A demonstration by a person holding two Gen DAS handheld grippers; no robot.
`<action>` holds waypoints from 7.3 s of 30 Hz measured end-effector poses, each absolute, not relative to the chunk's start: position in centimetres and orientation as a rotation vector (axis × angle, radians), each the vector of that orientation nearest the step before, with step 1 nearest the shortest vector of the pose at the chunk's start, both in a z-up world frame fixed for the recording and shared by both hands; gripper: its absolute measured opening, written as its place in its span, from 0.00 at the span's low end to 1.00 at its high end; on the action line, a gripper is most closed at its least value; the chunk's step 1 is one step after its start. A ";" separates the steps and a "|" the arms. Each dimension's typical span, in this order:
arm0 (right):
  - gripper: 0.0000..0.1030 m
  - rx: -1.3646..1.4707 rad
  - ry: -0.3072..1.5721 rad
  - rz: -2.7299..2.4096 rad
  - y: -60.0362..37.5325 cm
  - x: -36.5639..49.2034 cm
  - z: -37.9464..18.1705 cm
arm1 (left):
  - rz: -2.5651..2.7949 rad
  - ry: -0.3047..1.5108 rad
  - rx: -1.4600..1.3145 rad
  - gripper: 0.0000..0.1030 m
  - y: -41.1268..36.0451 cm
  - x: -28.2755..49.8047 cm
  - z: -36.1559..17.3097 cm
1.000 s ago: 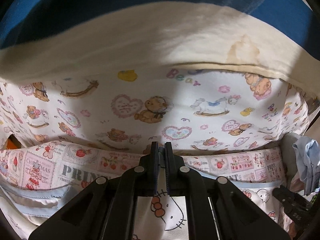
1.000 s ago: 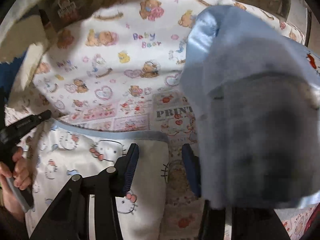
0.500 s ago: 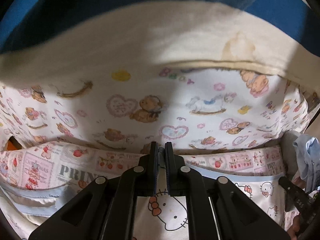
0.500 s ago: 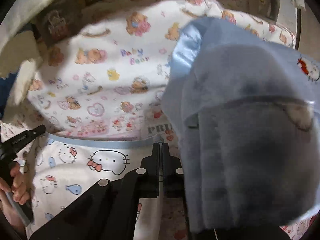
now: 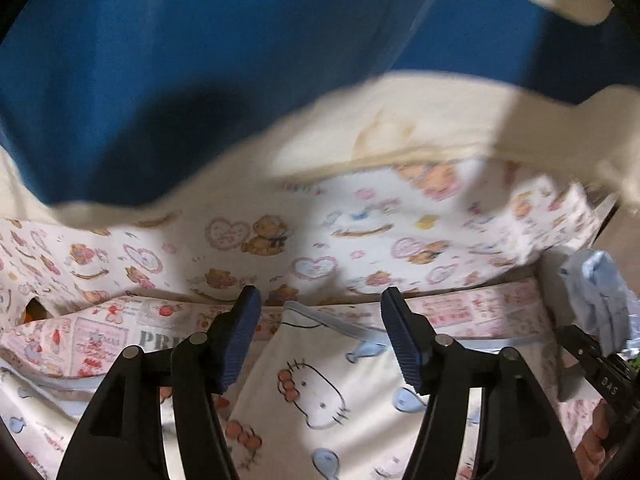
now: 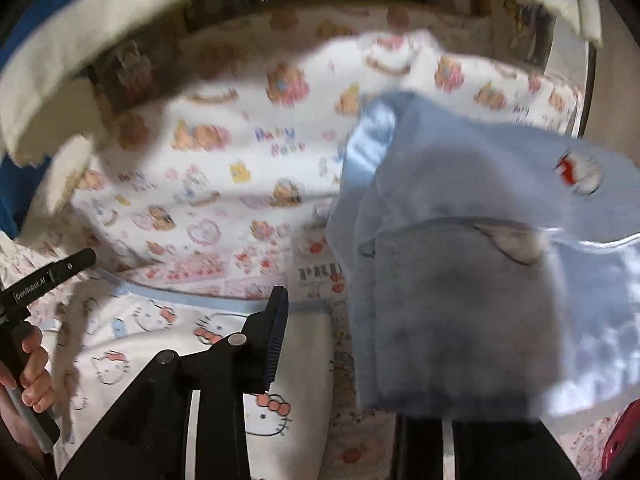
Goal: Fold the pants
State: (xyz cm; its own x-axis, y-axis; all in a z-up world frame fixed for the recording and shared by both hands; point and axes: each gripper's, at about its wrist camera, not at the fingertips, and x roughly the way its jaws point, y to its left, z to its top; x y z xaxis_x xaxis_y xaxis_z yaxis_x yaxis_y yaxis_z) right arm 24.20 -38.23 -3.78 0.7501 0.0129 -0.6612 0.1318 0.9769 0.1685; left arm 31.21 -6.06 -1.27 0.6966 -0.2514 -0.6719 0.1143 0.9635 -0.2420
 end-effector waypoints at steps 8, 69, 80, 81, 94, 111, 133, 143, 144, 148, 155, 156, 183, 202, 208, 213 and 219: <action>0.48 0.196 0.573 -0.017 -36.5 21.1 0.9 | -0.149 0.646 -0.073 0.63 -3.0 24.2 4.5; 0.36 -0.223 0.501 0.666 -3.5 -12.0 -10.5 | 0.381 0.332 -0.147 1.00 16.9 -14.3 -0.1; 0.09 -0.232 0.534 0.634 -4.1 -11.0 -10.1 | 0.368 0.364 -0.170 1.00 17.4 -13.3 -0.2; 0.08 -0.230 0.537 0.635 -4.1 -11.0 -9.9 | 0.360 0.369 -0.168 1.00 17.4 -13.1 -0.1; 0.08 -0.078 0.448 0.615 -6.2 -11.0 -5.1 | 0.109 0.692 -0.276 0.80 22.7 7.9 1.6; 0.08 -0.033 0.431 0.640 -7.5 -10.2 -4.1 | 0.081 0.912 -0.511 0.22 26.1 21.7 -5.5; 0.08 0.106 0.287 0.562 -13.9 -12.2 -1.9 | -0.109 0.627 -0.294 0.04 12.8 24.9 9.7; 0.08 0.073 0.221 0.450 -18.5 -15.2 -1.2 | -0.265 0.593 -0.278 0.04 1.5 26.6 12.5; 0.08 0.077 0.219 0.438 -18.9 -15.4 -1.2 | -0.280 0.593 -0.266 0.04 0.2 26.6 12.6; 0.08 0.106 0.238 0.398 -21.2 -15.6 -1.8 | -0.334 0.603 -0.221 0.04 -4.7 26.7 12.5; 0.08 0.122 0.264 0.364 -23.6 -16.0 -2.8 | -0.402 0.652 -0.197 0.04 -11.1 27.6 11.1; 0.08 0.123 0.267 0.361 -23.8 -16.1 -3.0 | -0.407 0.662 -0.191 0.04 -12.0 27.7 10.7; 0.08 0.175 0.403 0.267 -27.2 -15.8 -8.4 | -0.464 0.857 -0.078 0.04 -24.9 29.8 0.7; 0.25 0.187 0.397 0.160 -28.7 -15.9 -8.3 | -0.503 0.812 0.011 0.52 -27.7 27.5 0.7; 0.26 0.160 0.357 -0.002 -31.9 -14.0 -7.3 | -0.428 0.691 0.089 0.54 -22.3 23.3 3.5; 0.26 0.214 0.368 -0.052 -35.4 -11.6 -6.2 | -0.296 0.562 0.148 0.68 -15.8 19.9 5.1; 0.33 0.187 0.351 -0.036 -37.0 -8.3 -3.1 | -0.180 0.498 0.082 0.85 -8.9 18.6 6.2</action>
